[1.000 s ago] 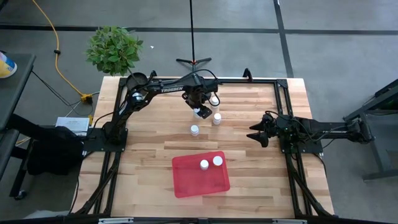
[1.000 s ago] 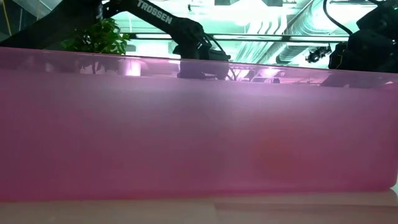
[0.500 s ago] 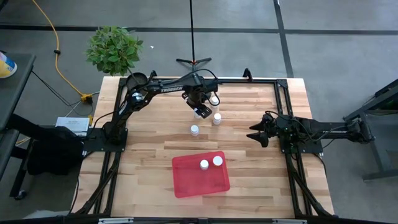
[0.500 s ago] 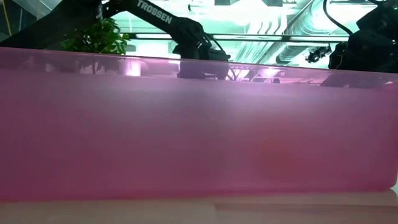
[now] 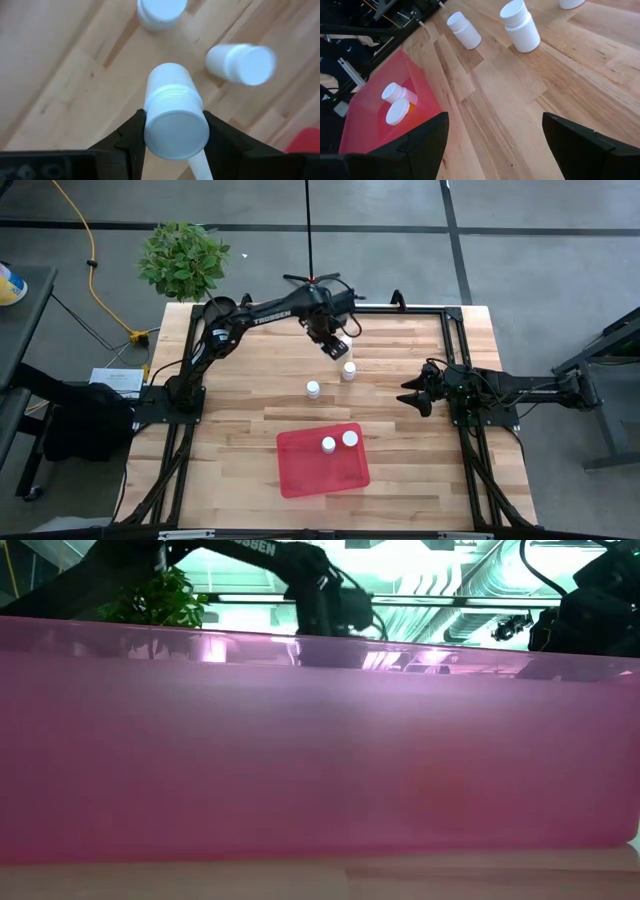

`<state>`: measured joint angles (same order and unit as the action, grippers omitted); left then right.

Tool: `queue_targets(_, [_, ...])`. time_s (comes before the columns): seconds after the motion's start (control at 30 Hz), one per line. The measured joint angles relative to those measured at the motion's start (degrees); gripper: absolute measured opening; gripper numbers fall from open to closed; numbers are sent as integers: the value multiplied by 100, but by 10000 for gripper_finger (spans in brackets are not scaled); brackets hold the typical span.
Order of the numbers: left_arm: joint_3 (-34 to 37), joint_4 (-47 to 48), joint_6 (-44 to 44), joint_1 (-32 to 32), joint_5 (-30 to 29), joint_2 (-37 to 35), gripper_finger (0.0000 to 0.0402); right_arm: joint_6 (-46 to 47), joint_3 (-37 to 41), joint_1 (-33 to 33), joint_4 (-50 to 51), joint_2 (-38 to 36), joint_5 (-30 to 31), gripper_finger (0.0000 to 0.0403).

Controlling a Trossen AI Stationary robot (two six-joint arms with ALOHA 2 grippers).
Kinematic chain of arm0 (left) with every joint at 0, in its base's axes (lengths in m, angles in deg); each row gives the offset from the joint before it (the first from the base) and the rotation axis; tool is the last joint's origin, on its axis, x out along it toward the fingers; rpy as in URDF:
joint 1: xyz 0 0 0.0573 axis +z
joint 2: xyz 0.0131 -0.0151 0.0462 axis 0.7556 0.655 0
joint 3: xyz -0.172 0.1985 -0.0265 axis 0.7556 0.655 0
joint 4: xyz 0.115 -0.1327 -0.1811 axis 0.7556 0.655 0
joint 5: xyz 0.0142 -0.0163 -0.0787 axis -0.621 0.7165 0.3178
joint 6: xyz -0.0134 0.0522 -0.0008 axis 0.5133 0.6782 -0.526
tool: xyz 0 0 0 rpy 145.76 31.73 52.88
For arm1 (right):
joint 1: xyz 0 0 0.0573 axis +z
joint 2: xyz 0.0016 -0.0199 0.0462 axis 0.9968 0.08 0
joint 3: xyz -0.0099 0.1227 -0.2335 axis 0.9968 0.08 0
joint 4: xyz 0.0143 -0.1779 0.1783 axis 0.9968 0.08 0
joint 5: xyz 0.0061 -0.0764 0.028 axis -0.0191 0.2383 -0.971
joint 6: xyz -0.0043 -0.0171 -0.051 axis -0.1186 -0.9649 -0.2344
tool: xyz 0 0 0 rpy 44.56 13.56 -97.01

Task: Pick and place pill bottles into a basket
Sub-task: Put the white pill bottle into the red bin

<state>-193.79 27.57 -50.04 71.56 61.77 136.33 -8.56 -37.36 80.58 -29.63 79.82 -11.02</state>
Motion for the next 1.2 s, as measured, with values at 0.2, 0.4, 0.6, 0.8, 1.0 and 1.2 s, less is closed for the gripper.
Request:
queue_targets(0.2, [-500, 321, 143, 1, 19, -265, 194, -8, 0, -1, 4, -2, -31, 312])
queue_targets(0.4, [-468, 647, 141, 0, 121, -833, 194, -21, 0, -1, 26, -2, -33, 312])
queue_targets(0.6, [-467, 708, 99, 0, 179, -1376, 194, -21, 0, -1, 26, -2, -26, 312])
queue_targets(0.8, [-468, 781, 24, -4, 231, -1876, 194, -21, 0, -1, 26, -2, -26, 312])
queue_targets(1.0, [-468, 777, -53, -177, 476, -2295, 194, -21, 0, -1, 26, -2, -24, 312])
queue_targets(1.2, [-468, 771, -66, -628, 878, -2581, 194, -19, 0, -1, 26, -2, -24, 312])
